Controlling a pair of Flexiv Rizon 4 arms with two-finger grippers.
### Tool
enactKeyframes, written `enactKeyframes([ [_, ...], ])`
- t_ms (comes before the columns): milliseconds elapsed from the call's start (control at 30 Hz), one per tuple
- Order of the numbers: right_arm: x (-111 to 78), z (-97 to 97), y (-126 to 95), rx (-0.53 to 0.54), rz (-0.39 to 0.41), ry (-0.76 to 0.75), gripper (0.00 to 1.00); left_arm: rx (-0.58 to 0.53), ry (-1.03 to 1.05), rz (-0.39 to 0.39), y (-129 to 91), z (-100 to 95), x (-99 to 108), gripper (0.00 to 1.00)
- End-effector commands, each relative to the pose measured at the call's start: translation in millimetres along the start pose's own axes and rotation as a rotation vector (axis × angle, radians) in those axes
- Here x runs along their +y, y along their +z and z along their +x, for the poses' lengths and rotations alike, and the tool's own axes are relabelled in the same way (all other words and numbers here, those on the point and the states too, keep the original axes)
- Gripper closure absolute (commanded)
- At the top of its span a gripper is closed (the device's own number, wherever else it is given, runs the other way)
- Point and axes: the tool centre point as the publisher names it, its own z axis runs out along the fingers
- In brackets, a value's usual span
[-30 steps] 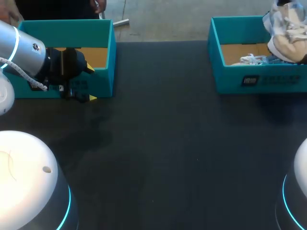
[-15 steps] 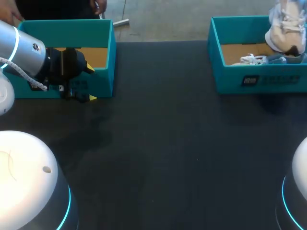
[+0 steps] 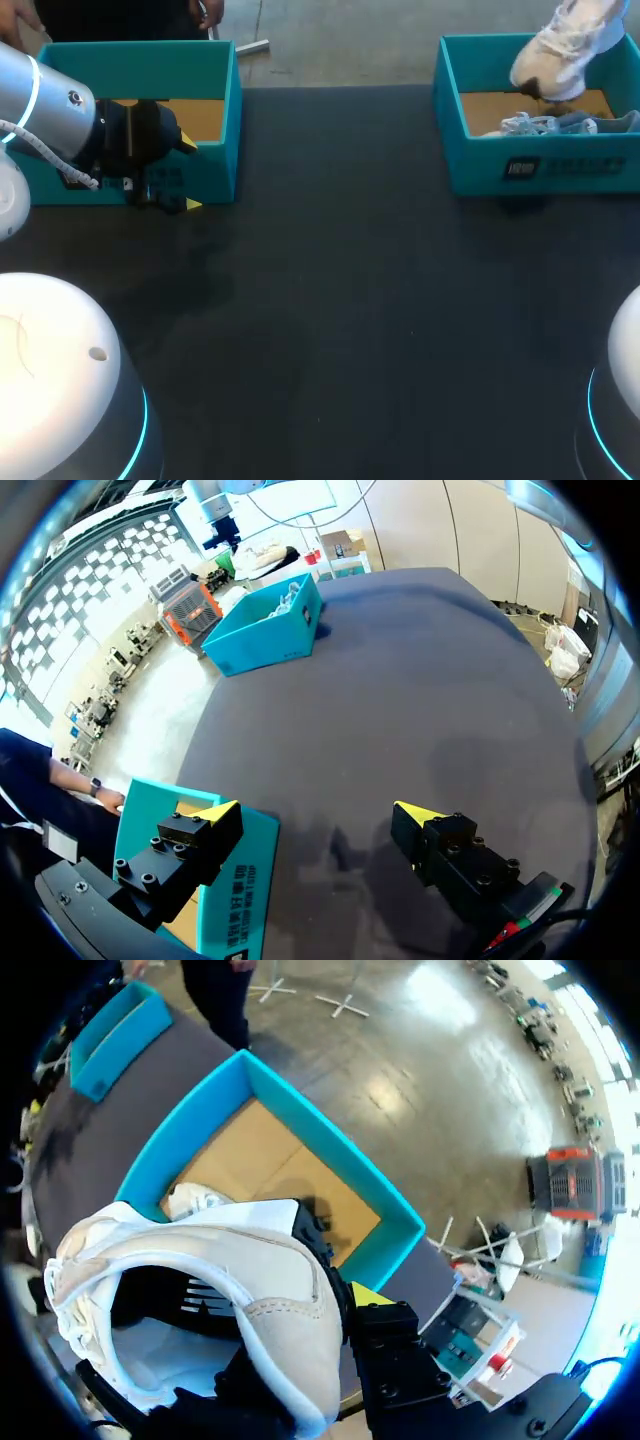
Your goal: Take the shoe out of the shoebox, open the shoe tongue, remove and reinsert the insole, then place the shoe into the shoebox
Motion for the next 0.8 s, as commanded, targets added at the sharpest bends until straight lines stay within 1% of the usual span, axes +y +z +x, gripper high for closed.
enactKeyframes([
  [33, -5.6, -2.3, -2.9, 0.019, 0.020, 0.145, 1.00, 0.000, 0.001, -0.004, -0.1, 0.4, -0.2, 0.00],
  [133, -12.5, -1.2, -3.0, 0.027, 0.020, 0.248, 1.00, 0.000, 0.001, -0.004, -0.1, 0.4, -0.2, 0.00],
  [233, -16.2, 0.6, -5.0, 0.022, 0.067, 0.340, 1.00, 0.000, 0.001, -0.004, -0.1, 0.4, -0.2, 0.00],
  [367, -20.2, 1.5, -6.6, 0.009, 0.107, 0.430, 1.00, 0.000, 0.001, -0.004, -0.1, 0.4, -0.2, 0.00],
  [800, -20.8, 1.6, -6.3, 0.009, 0.116, 0.448, 1.00, 0.000, 0.001, -0.004, -0.1, 0.4, -0.2, 0.00],
])
